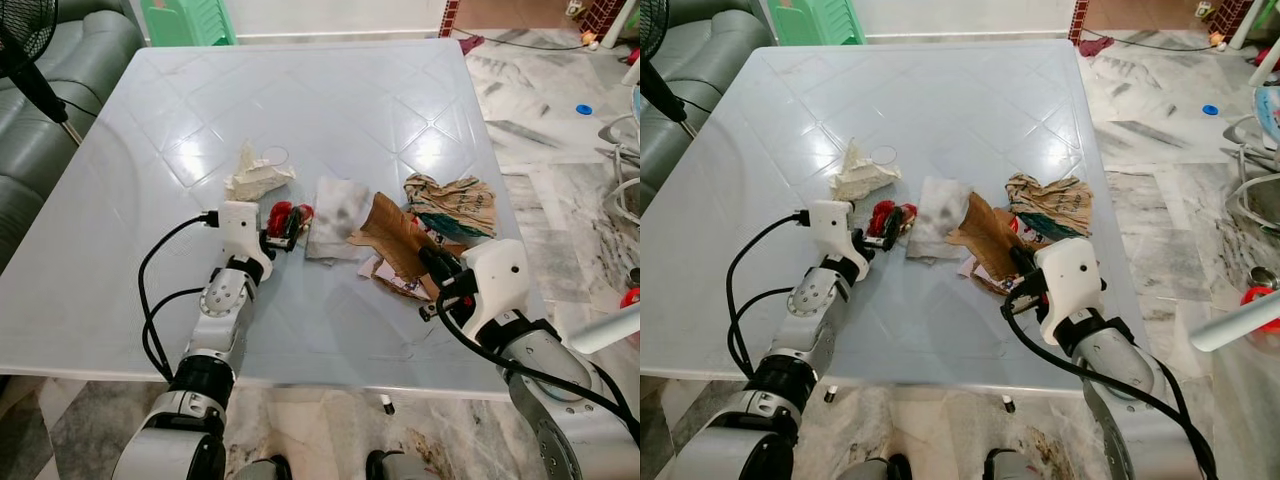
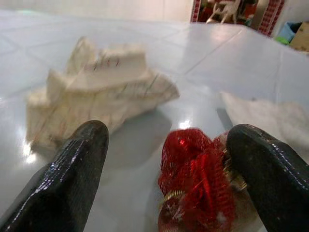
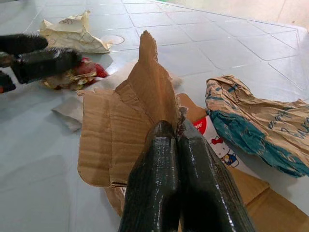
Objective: Picking trash to rubbish bin
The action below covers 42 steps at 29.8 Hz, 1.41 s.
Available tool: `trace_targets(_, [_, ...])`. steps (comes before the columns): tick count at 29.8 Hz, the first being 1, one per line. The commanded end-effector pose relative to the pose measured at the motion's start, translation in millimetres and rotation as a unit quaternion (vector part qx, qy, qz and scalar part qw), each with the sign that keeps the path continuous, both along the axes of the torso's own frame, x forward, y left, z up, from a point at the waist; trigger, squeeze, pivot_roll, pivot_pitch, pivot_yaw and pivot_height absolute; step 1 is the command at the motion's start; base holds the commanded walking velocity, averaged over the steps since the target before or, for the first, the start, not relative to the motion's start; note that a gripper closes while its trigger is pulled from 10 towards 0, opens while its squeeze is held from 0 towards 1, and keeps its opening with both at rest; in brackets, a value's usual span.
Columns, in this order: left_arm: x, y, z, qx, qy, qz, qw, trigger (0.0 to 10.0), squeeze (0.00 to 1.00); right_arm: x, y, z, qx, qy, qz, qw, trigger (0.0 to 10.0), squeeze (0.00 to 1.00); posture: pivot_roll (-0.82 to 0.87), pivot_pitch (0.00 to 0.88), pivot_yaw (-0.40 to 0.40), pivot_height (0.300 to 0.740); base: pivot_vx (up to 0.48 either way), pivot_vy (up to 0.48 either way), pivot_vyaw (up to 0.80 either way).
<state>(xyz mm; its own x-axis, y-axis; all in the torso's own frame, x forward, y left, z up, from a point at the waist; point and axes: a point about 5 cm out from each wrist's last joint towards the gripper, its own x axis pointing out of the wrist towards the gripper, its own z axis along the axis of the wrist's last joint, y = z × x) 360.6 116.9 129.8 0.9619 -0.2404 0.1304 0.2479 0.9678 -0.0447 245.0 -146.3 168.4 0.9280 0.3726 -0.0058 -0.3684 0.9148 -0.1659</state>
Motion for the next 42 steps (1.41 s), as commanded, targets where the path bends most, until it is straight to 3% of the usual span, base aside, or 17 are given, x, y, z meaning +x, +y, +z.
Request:
trace_targets(1, [-0.3, -3.1, 2, 0.014, -0.011, -0.010, 1.000, 10.0, 0.00, -2.0, 2.8, 6, -0.001, -0.014, 0.005, 1.000, 0.0, 0.00, -0.24, 0.207, 0.030, 0.740, 0.000, 0.000, 0.00])
trace_targets(11, [-2.9, -9.2, -1, 0.028, -0.022, -0.022, 0.999, 10.0, 0.00, -0.7, 4.0, 7, 0.000, -0.017, 0.006, 1.000, 0.0, 0.00, -0.24, 0.202, 0.030, 0.740, 0.000, 0.000, 0.00])
trace_targets(13, [-5.0, -15.0, -10, 0.038, 0.004, -0.046, 0.998, 10.0, 0.00, -0.3, 4.5, 7, 0.000, -0.017, 0.007, 1.000, 0.0, 0.00, -0.24, 0.201, 0.028, 0.740, 0.000, 0.000, 0.00])
trace_targets(14, [-5.6, -16.6, -14, 0.042, 0.013, -0.054, 0.998, 8.3, 0.00, -0.2, 4.7, 7, 0.000, -0.017, 0.008, 1.000, 0.0, 0.00, -0.24, 0.201, 0.028, 0.740, 0.000, 0.000, 0.00])
trace_targets(15, [-7.1, -18.3, -17, 0.045, 0.019, -0.062, 0.997, 2.4, 0.00, -0.1, 5.1, 7, 0.000, -0.017, 0.009, 1.000, 0.0, 0.00, -0.24, 0.201, 0.028, 0.740, 0.000, 0.000, 0.00])
trace_targets(16, [-9.2, -20.3, -21, 0.050, 0.028, -0.074, 0.996, 0.0, 0.00, 0.1, 5.8, 7, -0.001, -0.016, 0.011, 1.000, 0.0, 0.00, -0.24, 0.200, 0.029, 0.740, 0.000, 0.000, 0.00])
trace_targets(20, [-11.1, -22.7, -23, 0.052, 0.028, -0.084, 0.995, 0.0, 0.00, -0.2, 7.7, 6, 0.005, -0.010, 0.022, 1.000, 0.0, 0.00, -0.23, 0.198, 0.029, 0.740, 0.000, 0.000, 0.00])
trace_targets(23, [-10.5, -21.2, -24, 0.051, 0.029, -0.081, 0.995, 0.0, 0.00, -11.6, 25.7, -1, 0.029, 0.034, 0.112, 0.993, 0.0, 0.00, -0.23, 0.195, 0.030, 0.740, 0.000, 0.000, 0.00])
trace_targets(27, [-9.6, -20.1, -22, 0.050, 0.026, -0.081, 0.995, 0.0, 0.00, -16.0, 33.5, -3, 0.024, 0.036, 0.134, 0.990, 0.0, 0.00, -0.23, 0.190, 0.029, 0.740, 0.000, 0.000, 0.00])
trace_targets(42, [-3.8, 2.3, 0, 0.043, -0.037, -0.017, 0.998, 0.0, 0.00, -2.9, 36.8, -3, 0.022, 0.028, 0.138, 0.990, 0.0, 0.00, -0.19, 0.138, 0.030, 0.740, 0.000, 0.000, 0.00])
